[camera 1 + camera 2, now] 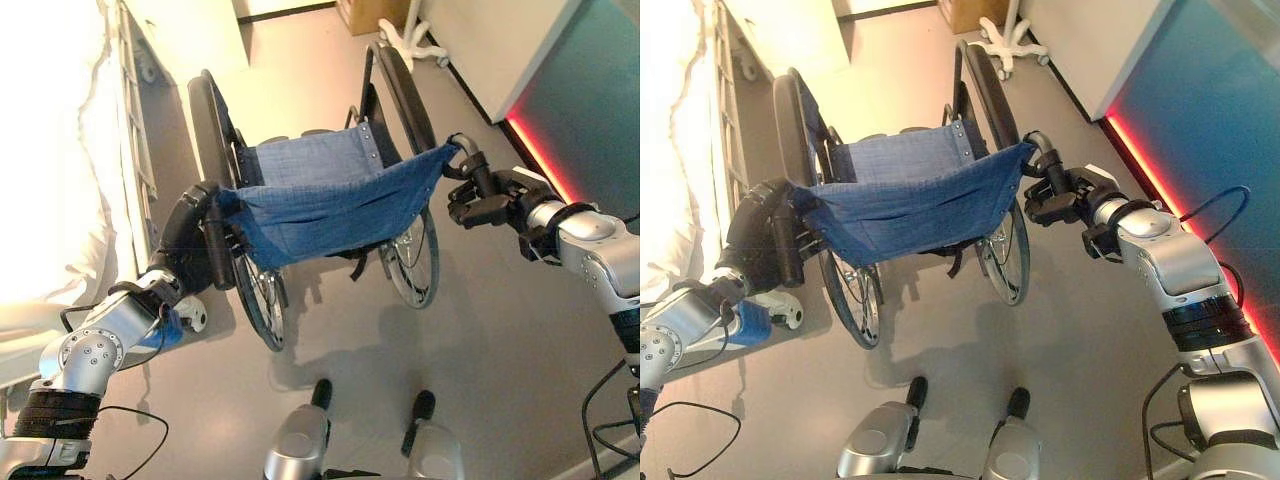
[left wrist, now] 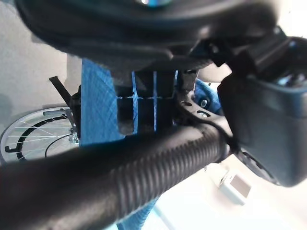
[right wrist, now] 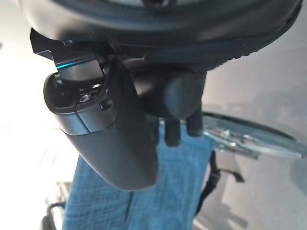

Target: Push the wheelchair next to the bed

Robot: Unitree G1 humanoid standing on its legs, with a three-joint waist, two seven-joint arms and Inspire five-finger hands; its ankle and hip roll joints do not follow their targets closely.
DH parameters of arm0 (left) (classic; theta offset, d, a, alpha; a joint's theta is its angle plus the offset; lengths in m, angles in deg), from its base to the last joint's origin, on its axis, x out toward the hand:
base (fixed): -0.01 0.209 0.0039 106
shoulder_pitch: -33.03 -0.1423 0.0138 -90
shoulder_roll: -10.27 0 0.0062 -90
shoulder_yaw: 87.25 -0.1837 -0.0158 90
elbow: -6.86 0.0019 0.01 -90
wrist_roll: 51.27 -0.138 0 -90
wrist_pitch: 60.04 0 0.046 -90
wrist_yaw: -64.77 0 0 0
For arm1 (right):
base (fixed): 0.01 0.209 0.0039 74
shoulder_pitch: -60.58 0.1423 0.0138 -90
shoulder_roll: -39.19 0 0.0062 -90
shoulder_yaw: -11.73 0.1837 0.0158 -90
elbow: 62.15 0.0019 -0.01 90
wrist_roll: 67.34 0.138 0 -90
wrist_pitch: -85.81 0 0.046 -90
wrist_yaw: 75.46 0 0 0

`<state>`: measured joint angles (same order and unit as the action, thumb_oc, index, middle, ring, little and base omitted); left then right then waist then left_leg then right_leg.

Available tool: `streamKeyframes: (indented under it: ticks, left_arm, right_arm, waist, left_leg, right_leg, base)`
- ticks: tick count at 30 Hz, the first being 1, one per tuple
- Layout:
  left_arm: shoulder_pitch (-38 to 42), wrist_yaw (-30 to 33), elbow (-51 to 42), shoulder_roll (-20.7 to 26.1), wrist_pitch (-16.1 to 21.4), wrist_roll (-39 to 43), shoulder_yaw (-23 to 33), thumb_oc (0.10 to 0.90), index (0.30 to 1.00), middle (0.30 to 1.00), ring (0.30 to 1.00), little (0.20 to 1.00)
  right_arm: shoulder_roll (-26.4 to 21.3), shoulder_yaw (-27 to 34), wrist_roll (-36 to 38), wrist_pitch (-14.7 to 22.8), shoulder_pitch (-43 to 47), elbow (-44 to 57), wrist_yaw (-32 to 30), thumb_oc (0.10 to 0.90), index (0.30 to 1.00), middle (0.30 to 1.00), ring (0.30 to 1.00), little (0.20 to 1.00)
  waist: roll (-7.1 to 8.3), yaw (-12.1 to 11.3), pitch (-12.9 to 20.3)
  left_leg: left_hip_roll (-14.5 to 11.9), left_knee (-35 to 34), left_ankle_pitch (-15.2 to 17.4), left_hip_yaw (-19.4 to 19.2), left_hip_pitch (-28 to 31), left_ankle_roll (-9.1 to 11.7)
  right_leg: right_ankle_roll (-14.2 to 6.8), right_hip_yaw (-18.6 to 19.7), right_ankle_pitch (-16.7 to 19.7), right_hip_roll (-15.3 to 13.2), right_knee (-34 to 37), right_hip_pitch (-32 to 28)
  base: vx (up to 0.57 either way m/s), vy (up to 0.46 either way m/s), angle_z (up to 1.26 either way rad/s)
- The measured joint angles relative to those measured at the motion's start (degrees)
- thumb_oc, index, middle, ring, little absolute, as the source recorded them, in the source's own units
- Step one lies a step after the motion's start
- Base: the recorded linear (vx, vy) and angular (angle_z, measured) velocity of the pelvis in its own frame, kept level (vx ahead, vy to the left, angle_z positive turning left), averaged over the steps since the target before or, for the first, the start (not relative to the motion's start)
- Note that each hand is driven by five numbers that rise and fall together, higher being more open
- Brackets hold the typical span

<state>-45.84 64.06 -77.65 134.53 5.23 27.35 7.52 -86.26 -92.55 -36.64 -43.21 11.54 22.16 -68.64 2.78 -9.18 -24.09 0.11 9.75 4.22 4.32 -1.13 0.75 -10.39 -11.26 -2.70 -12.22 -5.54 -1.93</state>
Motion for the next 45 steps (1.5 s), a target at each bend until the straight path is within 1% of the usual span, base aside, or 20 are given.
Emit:
streamKeyframes:
  ticks: [2,6,11,16,17,20,21,22,25,28,31,32,33,35,37,38,41,43,44,45]
  left_arm:
    - [-0.1,-0.1,-0.8,0.0,0.3,0.4,0.7,0.400,0.300,0.300,0.300,0.300]
    - [-0.2,-0.1,-2.1,-0.3,0.6,-0.3,0.8,0.400,0.300,0.300,0.300,0.300]
    - [-0.6,0.6,-2.2,-2.8,0.7,-2.8,0.8,0.400,0.300,0.300,0.300,0.300]
    - [-2.2,-0.3,-2.3,-2.9,0.7,-3.9,0.6,0.400,0.300,0.300,0.300,0.300]
    - [-2.1,-0.7,-2.2,-2.9,0.7,-4.4,0.4,0.400,0.300,0.300,0.300,0.300]
    - [-2.1,-2.7,-2.4,-3.4,0.7,-6.5,-0.2,0.400,0.300,0.300,0.300,0.300]
    - [-2.1,-4.0,-2.4,-3.3,0.7,-7.1,-0.5,0.400,0.300,0.300,0.300,0.300]
    - [-2.1,-4.8,-2.5,-2.7,0.7,-7.6,-0.5,0.400,0.300,0.300,0.300,0.300]
    - [-1.5,-3.8,-2.4,-1.4,0.7,-8.1,-0.2,0.400,0.300,0.300,0.300,0.300]
    - [-0.6,-4.1,-0.5,-0.9,0.5,-8.1,0.2,0.400,0.300,0.300,0.300,0.300]
    - [1.0,-5.1,1.4,-0.6,-0.1,-8.0,0.0,0.400,0.300,0.300,0.300,0.300]
    - [1.1,-5.3,1.6,-0.6,-0.1,-8.0,-0.1,0.400,0.300,0.300,0.300,0.300]
    - [1.3,-5.7,1.7,-0.4,-0.2,-8.0,-0.1,0.400,0.300,0.300,0.300,0.300]
    - [2.6,-6.7,2.3,0.2,-0.7,-8.1,-1.2,0.400,0.300,0.300,0.300,0.300]
    - [3.3,-7.6,2.2,0.7,-0.8,-8.2,-2.1,0.400,0.300,0.300,0.300,0.300]
    - [3.8,-7.8,2.3,1.0,-0.8,-8.2,-2.5,0.400,0.300,0.300,0.300,0.300]
    - [4.4,-7.6,2.5,1.6,-0.9,-8.1,-4.3,0.400,0.300,0.300,0.300,0.300]
    - [4.4,-7.6,2.5,2.2,-0.9,-8.0,-4.8,0.400,0.300,0.300,0.300,0.300]
    - [4.4,-7.4,2.5,2.2,-0.9,-7.9,-4.8,0.400,0.300,0.300,0.300,0.300]
    - [4.5,-6.9,2.5,2.2,-0.9,-7.4,-4.8,0.400,0.300,0.300,0.300,0.300]
  right_arm:
    - [-0.6,-0.1,1.1,0.0,1.2,-0.1,-0.1,0.400,0.300,0.300,0.300,0.300]
    - [-1.4,-2.6,1.2,0.0,3.6,-2.5,-0.6,0.400,0.300,0.300,0.300,0.300]
    - [-1.5,-3.1,1.0,0.2,3.1,-3.0,-0.5,0.400,0.300,0.300,0.300,0.300]
    - [-0.4,-4.5,-1.6,0.2,3.0,-3.8,-0.5,0.400,0.300,0.300,0.300,0.300]
    - [0.4,-4.5,-2.3,0.2,3.1,-4.8,-0.5,0.400,0.300,0.300,0.300,0.300]
    - [0.5,-3.9,-3.9,0.2,2.2,-5.3,-0.6,0.400,0.300,0.300,0.300,0.300]
    - [0.2,-3.7,-4.1,0.2,1.6,-5.3,-0.6,0.400,0.300,0.300,0.300,0.300]
    - [0.2,-3.6,-4.9,0.2,1.2,-5.2,-0.6,0.400,0.300,0.300,0.300,0.300]
    - [0.6,-3.6,-5.5,0.4,1.3,-4.1,-0.6,0.400,0.300,0.300,0.300,0.300]
    - [0.5,-3.4,-3.9,0.4,1.3,-2.8,-0.5,0.400,0.300,0.300,0.300,0.300]
    - [0.4,-3.0,-3.1,0.4,1.3,-2.6,-0.6,0.400,0.300,0.300,0.300,0.300]
    - [0.4,-2.8,-3.0,0.4,1.2,-2.6,-0.5,0.400,0.300,0.300,0.300,0.300]
    - [0.4,-2.4,-3.0,0.4,1.2,-2.5,-0.5,0.400,0.300,0.300,0.300,0.300]
    - [-0.5,-0.9,-2.4,0.4,0.0,-1.7,-0.5,0.400,0.300,0.300,0.300,0.300]
    - [-1.4,0.9,-1.3,0.4,-1.8,-0.6,-0.5,0.400,0.300,0.300,0.300,0.300]
    - [-2.1,1.0,-0.9,0.5,-2.0,-0.3,-0.4,0.400,0.300,0.300,0.300,0.300]
    - [-2.2,2.8,-0.9,0.6,-4.4,0.9,-0.4,0.400,0.300,0.300,0.300,0.300]
    - [-2.2,3.8,-0.9,0.6,-5.4,1.9,-0.4,0.400,0.300,0.300,0.300,0.300]
    - [-2.2,4.1,-0.8,0.6,-5.4,2.1,-0.3,0.400,0.300,0.300,0.300,0.300]
    - [-2.2,4.3,-0.8,0.7,-5.2,2.2,-0.2,0.400,0.300,0.300,0.300,0.300]
  waist:
    - [-0.93,-1.2,0.0]
    - [-0.90,-2.4,0.0]
    - [-0.62,-2.5,-0.1]
    - [-0.62,-2.7,-0.1]
    - [-0.52,-2.1,-0.2]
    - [-0.74,-2.5,0.2]
    - [-1.27,-2.7,0.5]
    - [-1.31,-3.9,0.6]
    - [-1.15,-4.5,0.7]
    - [-1.06,-4.1,0.7]
    - [-0.97,-4.0,0.7]
    - [-0.97,-3.7,0.7]
    - [-0.91,-3.6,0.7]
    - [-0.84,-3.2,0.7]
    - [-0.78,-2.9,0.7]
    - [-0.60,-2.9,0.7]
    - [-0.12,-1.4,0.7]
    - [-0.15,-1.0,0.6]
    - [-0.34,-1.0,0.5]
    - [-0.60,-0.7,0.4]
  left_leg:
    - [-3.9,0.8,0.1,-0.6,-1.3,2.3]
    - [-7.3,1.5,-0.8,-5.3,-1.6,3.7]
    - [-9.2,9.8,-1.2,-10.9,-5.2,3.9]
    - [-9.4,13.7,-1.4,-10.9,-5.7,3.6]
    - [-9.5,19.1,-0.6,-12.1,-9.8,4.6]
    - [-5.4,7.3,-1.0,-15.5,-9.9,4.5]
    - [-3.8,1.6,-3.8,-15.7,-9.5,2.5]
    - [-3.6,0.2,-6.4,-16.4,-7.9,1.2]
    - [-3.4,1.4,-5.5,-18.8,-7.7,-1.1]
    - [-1.7,3.1,-3.8,-19.4,-7.4,-3.5]
    - [-0.9,5.2,-2.0,-19.4,-7.4,-6.4]
    - [-0.6,6.0,-1.5,-19.3,-7.5,-6.4]
    - [-0.1,6.4,-0.8,-18.9,-7.6,-6.2]
    - [0.9,7.4,0.0,-18.0,-7.6,-7.1]
    - [1.2,6.9,0.0,-17.6,-7.3,-7.7]
    - [1.5,6.4,0.0,-17.6,-6.9,-8.2]
    - [3.1,4.5,0.0,-16.2,-4.7,-8.2]
    - [3.4,2.4,-0.7,-15.3,-3.3,-8.2]
    - [3.4,1.6,-0.8,-14.9,-2.8,-8.0]
    - [3.4,1.6,-0.8,-14.3,-2.7,-8.0]
  right_leg:
    - [1.9,-0.7,-0.5,3.5,1.0,-0.7]
    - [5.3,-0.8,-3.6,6.8,-3.0,0.1]
    - [6.8,-5.3,-7.5,7.3,-5.5,-1.6]
    - [7.1,-6.5,-7.6,7.8,-4.7,-3.7]
    - [7.1,-6.7,-7.5,7.9,-2.1,-5.6]
    - [7.3,-6.0,-7.6,7.4,-0.4,-6.5]
    - [7.1,-5.2,-7.7,7.6,-0.4,-6.8]
    - [6.8,-4.6,-7.7,8.0,-0.4,-6.9]
    - [9.1,-5.4,-9.6,7.9,-3.3,-7.0]
    - [7.3,-6.2,-9.5,6.9,-0.1,-9.8]
    - [4.1,-6.6,-11.3,5.3,-4.3,-9.2]
    - [4.3,-6.4,-11.7,5.1,-5.5,-9.0]
    - [4.8,-6.3,-12.3,4.6,-8.0,-7.9]
    - [2.8,-5.5,-13.4,3.4,-13.9,-6.0]
    - [1.6,-3.1,-14.1,2.1,-23.3,-2.2]
    - [-0.1,-0.3,-13.5,2.3,-32.8,1.6]
    - [-2.9,5.1,-10.7,3.9,-37.5,2.8]
    - [1.6,7.7,-13.7,5.2,-37.2,4.5]
    - [5.8,7.1,-16.3,5.4,-34.1,6.1]
    - [7.6,7.2,-17.3,5.4,-29.8,8.2]
  base:
    - [0.20,-0.314,0.41]
    - [0.16,-0.360,0.34]
    - [0.18,-0.166,0.29]
    - [0.28,0.012,0.13]
    - [0.31,0.036,0.20]
    - [0.43,0.050,-0.07]
    - [0.44,0.073,-0.41]
    - [0.40,0.075,-0.46]
    - [0.43,0.139,-0.33]
    - [0.41,0.175,-0.08]
    - [0.32,0.166,0.08]
    - [0.36,0.204,0.18]
    - [0.48,0.284,0.20]
    - [0.40,0.266,0.33]
    - [0.22,0.164,0.37]
    - [0.17,0.114,0.32]
    - [0.28,0.120,0.39]
    - [0.17,0.040,0.23]
    - [0.12,0.019,0.11]
    - [0.14,0.023,0.20]
